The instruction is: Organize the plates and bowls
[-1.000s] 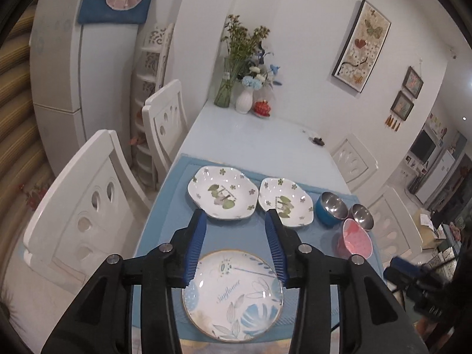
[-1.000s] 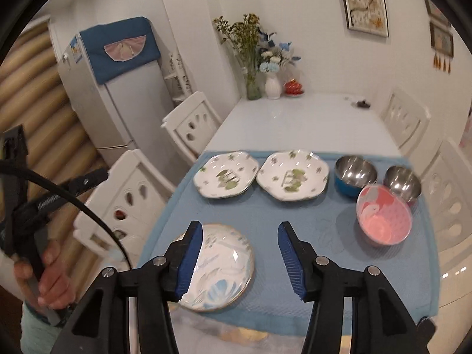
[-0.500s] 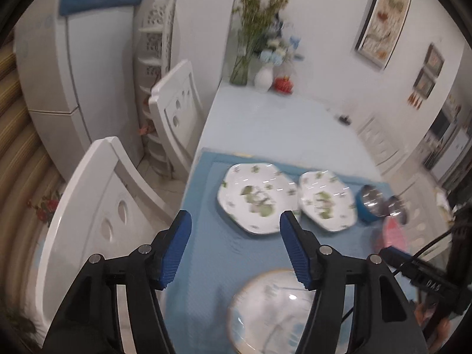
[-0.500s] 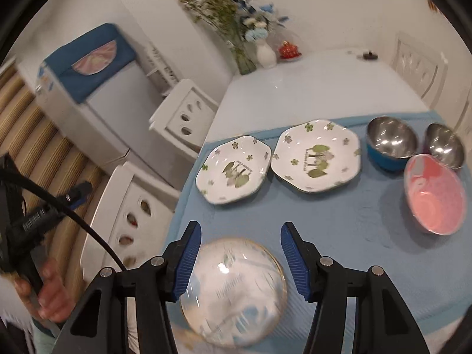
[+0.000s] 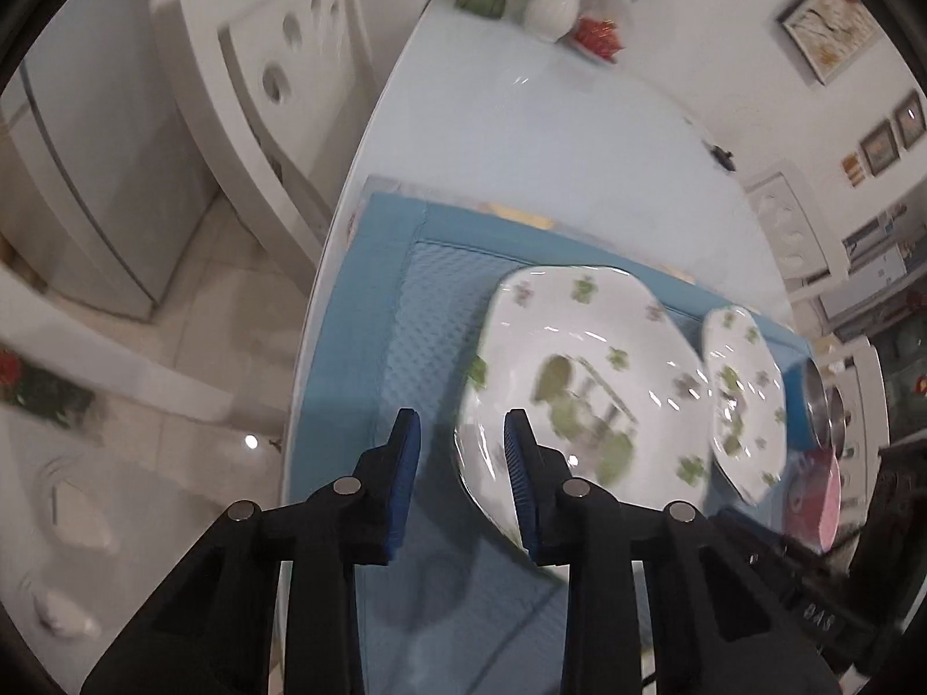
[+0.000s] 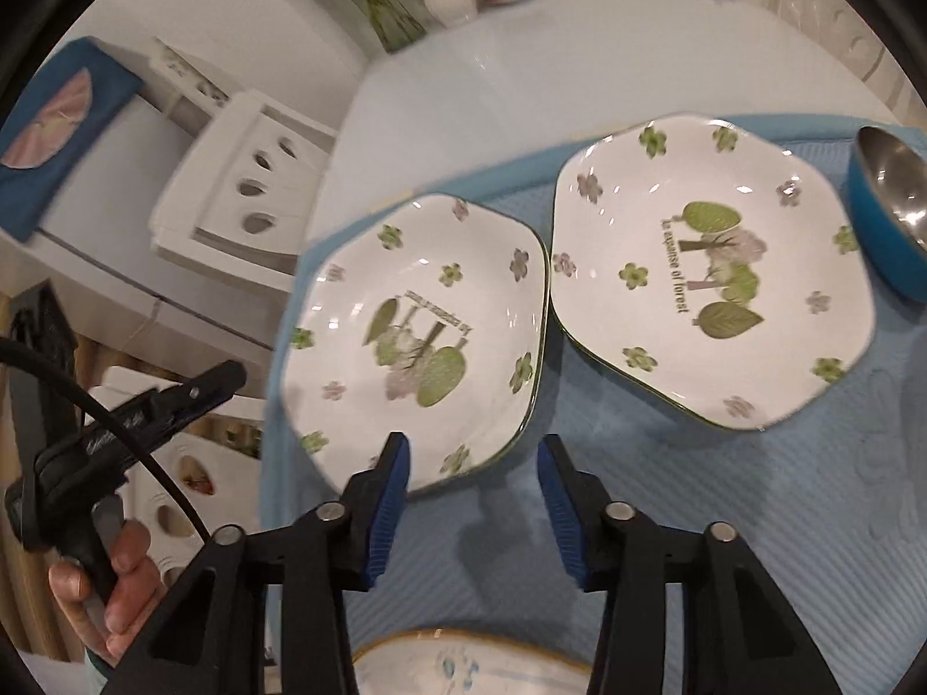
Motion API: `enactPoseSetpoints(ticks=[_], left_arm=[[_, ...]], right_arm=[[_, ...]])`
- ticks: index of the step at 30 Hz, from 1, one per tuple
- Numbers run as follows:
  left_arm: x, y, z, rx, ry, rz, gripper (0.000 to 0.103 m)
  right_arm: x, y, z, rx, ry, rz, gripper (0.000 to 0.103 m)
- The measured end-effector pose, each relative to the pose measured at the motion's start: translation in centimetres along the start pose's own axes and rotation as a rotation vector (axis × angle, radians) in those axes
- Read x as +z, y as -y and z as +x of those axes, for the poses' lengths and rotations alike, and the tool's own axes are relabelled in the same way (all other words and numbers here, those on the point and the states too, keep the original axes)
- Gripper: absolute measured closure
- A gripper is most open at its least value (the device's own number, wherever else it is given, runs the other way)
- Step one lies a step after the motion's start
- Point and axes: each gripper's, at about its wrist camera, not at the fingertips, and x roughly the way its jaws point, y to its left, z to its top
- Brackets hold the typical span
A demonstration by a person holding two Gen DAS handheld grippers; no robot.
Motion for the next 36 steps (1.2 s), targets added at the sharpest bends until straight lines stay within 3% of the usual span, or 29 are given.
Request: enactPoseSetpoints(ticks=[10, 16, 22, 28, 32, 36], left_arm=[[0.2, 0.4, 5.5, -0.145, -0.077, 0.007, 0.076], [-0.4, 1.7, 5.0, -0.073, -0.053, 0.077, 0.077], [-3.5, 0.1, 2.5, -0.041, -0.049, 0.040, 0.079], [-5.1, -1.8, 2.3, -0.073, -0.041, -0.028, 0.081], [-4.2, -1.5, 3.2, -0.088, -0.017, 0.015, 0.081], [-4.2, -1.0, 2.6, -0.076, 0.001, 0.058, 0.081]], right_arm=[[1.9, 0.1, 4.2, -0.073, -0.038, -0.046, 0.076], [2.1, -1.3, 5.2, -0.148, -0.050, -0.185, 0.076], [1.6, -2.8, 5.2, -0.112, -0.103, -0.283, 0.076], [0.7, -3.1, 6.6, -0.059, -0.138, -0.303, 0.076], [1.2, -2.5, 7.3, -0.005, -0.147, -0.260, 0.072], [1.0, -3.0, 7.0, -0.003, -0.125, -0.293, 0.072]])
